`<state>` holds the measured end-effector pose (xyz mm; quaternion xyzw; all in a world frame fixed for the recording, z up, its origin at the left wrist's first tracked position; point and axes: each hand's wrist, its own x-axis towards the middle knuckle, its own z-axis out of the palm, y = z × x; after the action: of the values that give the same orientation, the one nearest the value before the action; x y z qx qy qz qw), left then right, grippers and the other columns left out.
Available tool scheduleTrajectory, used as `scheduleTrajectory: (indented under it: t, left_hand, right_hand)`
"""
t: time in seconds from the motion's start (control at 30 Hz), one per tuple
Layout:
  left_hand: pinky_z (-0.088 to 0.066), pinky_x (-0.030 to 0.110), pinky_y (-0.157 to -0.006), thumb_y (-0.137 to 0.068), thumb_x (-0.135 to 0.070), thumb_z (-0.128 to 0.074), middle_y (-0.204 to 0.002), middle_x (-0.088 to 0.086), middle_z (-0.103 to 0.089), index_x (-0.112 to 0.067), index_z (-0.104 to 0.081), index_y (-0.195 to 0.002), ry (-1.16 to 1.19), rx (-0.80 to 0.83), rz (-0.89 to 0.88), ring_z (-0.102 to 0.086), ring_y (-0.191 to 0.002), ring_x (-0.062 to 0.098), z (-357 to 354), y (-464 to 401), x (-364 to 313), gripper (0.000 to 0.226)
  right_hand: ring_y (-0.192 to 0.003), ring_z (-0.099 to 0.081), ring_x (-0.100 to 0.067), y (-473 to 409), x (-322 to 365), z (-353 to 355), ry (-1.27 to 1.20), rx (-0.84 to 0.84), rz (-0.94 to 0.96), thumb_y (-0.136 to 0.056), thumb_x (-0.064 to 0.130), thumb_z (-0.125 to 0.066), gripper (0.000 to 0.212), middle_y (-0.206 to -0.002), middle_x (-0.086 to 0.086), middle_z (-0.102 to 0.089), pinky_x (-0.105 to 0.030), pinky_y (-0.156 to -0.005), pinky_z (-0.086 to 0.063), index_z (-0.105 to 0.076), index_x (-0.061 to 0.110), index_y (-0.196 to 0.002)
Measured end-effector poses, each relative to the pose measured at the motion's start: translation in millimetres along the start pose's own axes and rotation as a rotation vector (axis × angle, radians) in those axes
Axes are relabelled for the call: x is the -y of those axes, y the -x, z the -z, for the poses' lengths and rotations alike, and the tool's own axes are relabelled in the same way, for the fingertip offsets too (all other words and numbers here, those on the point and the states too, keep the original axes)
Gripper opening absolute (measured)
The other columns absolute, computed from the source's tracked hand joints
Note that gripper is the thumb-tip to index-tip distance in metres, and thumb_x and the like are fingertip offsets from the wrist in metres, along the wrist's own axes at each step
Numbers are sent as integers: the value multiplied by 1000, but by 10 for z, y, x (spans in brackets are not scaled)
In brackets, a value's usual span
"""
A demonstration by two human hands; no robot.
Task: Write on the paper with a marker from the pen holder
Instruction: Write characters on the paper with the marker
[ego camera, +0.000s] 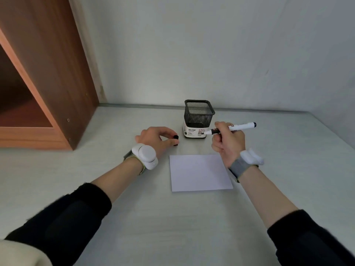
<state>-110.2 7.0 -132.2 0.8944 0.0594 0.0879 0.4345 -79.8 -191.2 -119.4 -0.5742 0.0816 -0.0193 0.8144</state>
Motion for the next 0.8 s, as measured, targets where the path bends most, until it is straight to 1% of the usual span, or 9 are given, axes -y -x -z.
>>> scheduleTrajectory:
  t: [0.1, 0.17, 0.23, 0.3, 0.37, 0.47, 0.53, 0.63, 0.8]
  left_hand:
    - [-34, 33, -91, -70, -44, -71, -71, -28, -63, -38, -70, -82, -23, -13, -7, -50, -77, 8, -21, 15, -12, 13]
    - [-31, 32, -89, -69, -45, -73, -74, -29, -59, -38, -69, -91, -50, 3, -9, -51, -82, 10, -7, 33, -34, 23]
    - [-33, 35, -93, -68, -47, -74, -92, -26, -60, -39, -62, -105, -78, 15, -7, -52, -89, 11, 35, 57, -30, 40]
    - [-35, 37, -95, -67, -49, -74, -106, -20, -56, -37, -57, -112, -87, -7, -42, -51, -95, 12, 99, 112, 10, 50]
    - [-35, 38, -94, -67, -51, -73, -107, -19, -52, -38, -56, -110, -98, -10, -134, -49, -94, 11, 156, 210, 73, 49]
    - [-34, 38, -92, -66, -58, -69, -105, -20, -54, -41, -55, -105, -159, 88, -260, -47, -92, 9, 181, 354, 140, 45]
    - [-25, 33, -86, -63, -65, -65, -105, -21, -54, -42, -56, -105, -244, 125, -311, -44, -99, 12, 150, 417, 150, 48]
    - [-12, 27, -76, -61, -72, -59, -105, -22, -54, -39, -58, -104, -361, 100, -325, -38, -105, 13, 98, 482, 188, 54]
    - [-10, 26, -74, -59, -76, -54, -109, -20, -54, -41, -59, -103, -385, 102, -346, -35, -102, 11, 60, 510, 222, 57]
  right_hand:
    - [-35, -19, -11, 15, -27, 6, -1, -9, -21, -87, 8, -58, 35, -42, 1, -33, -16, -40, -15, -36, 21, -62]
    - [-34, -19, -11, 31, -27, 6, 1, -17, -22, -87, 8, -58, 35, -40, 2, -33, -16, -41, -15, -37, 20, -62]
    - [-34, -19, -10, 48, -4, -1, 0, -19, -23, -87, 9, -59, 34, -41, 1, -34, -15, -40, -15, -38, 19, -62]
    - [-33, -21, -10, 75, 26, -16, -8, -1, -30, -87, 10, -61, 31, -48, -3, -35, -15, -39, -17, -41, 18, -64]
    - [-32, -24, -9, 125, 36, -44, 15, 26, -33, -88, 13, -62, 30, -53, -5, -37, -15, -38, -19, -42, 18, -67]
    - [-30, -32, -9, 199, 0, -121, 164, 35, -15, -88, 20, -65, 29, -52, -5, -44, -14, -38, -22, -46, 19, -66]
    - [-30, -35, -10, 263, -37, -185, 296, 52, -6, -88, 26, -65, 27, -45, -2, -51, -13, -37, -22, -53, 19, -65]
    - [-30, -36, -11, 338, -129, -255, 365, 76, -25, -88, 29, -61, 27, -42, 0, -58, -13, -36, -21, -62, 16, -65]
    - [-29, -43, -5, 371, -261, -239, 468, 100, 90, -89, 25, -64, 29, -41, 2, -60, -14, -34, -29, -64, 12, -63]
